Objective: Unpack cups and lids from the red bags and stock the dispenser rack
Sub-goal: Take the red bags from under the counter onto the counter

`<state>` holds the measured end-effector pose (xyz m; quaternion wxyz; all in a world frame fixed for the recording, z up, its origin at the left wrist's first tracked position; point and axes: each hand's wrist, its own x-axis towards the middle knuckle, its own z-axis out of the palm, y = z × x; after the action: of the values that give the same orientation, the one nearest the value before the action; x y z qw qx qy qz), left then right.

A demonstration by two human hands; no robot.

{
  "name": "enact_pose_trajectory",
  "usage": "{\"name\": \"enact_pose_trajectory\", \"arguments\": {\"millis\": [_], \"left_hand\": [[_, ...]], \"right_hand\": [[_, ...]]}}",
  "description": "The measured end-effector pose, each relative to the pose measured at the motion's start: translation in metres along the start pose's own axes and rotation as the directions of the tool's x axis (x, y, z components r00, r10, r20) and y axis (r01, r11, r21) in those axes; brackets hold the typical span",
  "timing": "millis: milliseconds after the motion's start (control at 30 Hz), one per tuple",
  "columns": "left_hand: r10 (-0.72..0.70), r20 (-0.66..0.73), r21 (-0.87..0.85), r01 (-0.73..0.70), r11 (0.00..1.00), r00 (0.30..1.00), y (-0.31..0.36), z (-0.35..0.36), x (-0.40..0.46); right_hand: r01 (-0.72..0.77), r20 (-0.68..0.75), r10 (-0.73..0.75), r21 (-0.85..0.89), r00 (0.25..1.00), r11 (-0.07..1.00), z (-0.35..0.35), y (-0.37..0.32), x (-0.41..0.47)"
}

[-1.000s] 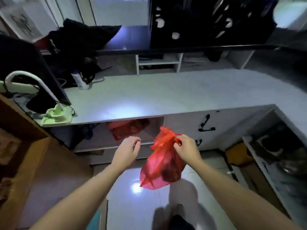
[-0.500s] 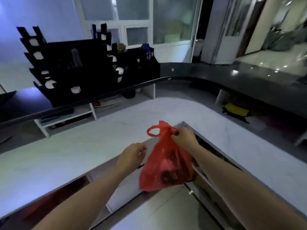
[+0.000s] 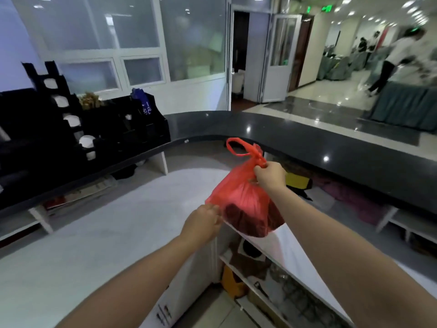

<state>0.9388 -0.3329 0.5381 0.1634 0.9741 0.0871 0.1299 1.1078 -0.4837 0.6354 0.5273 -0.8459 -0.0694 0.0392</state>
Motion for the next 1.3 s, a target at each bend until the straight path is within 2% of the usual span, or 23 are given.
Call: {"name": "enact_pose_trajectory", "arguments": {"millis": [267, 333, 433, 567, 733, 867, 967, 1067, 1167, 1300], "left_hand": [[0.084, 0.283, -0.028, -0.080, 0.996, 0.955, -0.047, 0.043, 0.148], [0.110, 0.343, -0.040, -0.103, 0.994, 0.933, -0.065, 0.050, 0.180], [0.182, 0.416, -0.073, -0.167, 0.983, 0.891, -0.090, 0.056, 0.224], [0.226, 0.446, -0.077, -0.214, 0.974, 0.866, -0.113, 0.060, 0.263], [0.232, 0.495, -0.070, -0.227, 0.971, 0.837, -0.134, 0.077, 0.275], [0.199, 0.517, -0.093, -0.176, 0.980, 0.833, -0.142, 0.092, 0.267], [0.189, 0.528, -0.093, -0.165, 0.982, 0.828, -0.146, 0.099, 0.261], [0.138, 0.500, -0.066, -0.121, 0.990, 0.855, -0.146, 0.094, 0.254], [0.077, 0.457, -0.027, -0.073, 0.997, 0.886, -0.147, 0.086, 0.239], [-0.087, 0.369, 0.020, 0.086, 0.996, 0.925, -0.143, 0.070, 0.205]], "right_hand": [[-0.120, -0.144, 0.142, 0.154, 0.979, 0.981, 0.052, 0.026, 0.122], [-0.178, -0.127, 0.199, 0.158, 0.972, 0.971, 0.077, 0.038, 0.139], [-0.223, -0.106, 0.229, 0.062, 0.968, 0.973, 0.110, 0.059, 0.157], [-0.248, 0.066, 0.248, -0.012, 0.966, 0.969, 0.139, 0.081, 0.160], [-0.160, 0.088, 0.173, -0.144, 0.981, 0.977, 0.142, 0.100, 0.153], [-0.125, 0.135, 0.147, -0.156, 0.980, 0.980, 0.136, 0.108, 0.137], [0.067, 0.149, -0.029, -0.259, 0.988, 0.963, 0.136, 0.117, 0.121], [0.262, 0.209, -0.195, -0.369, 0.958, 0.892, 0.141, 0.120, 0.107], [0.369, 0.281, -0.270, -0.409, 0.921, 0.834, 0.143, 0.115, 0.099], [0.472, 0.369, -0.342, -0.360, 0.864, 0.805, 0.139, 0.108, 0.098]]}}
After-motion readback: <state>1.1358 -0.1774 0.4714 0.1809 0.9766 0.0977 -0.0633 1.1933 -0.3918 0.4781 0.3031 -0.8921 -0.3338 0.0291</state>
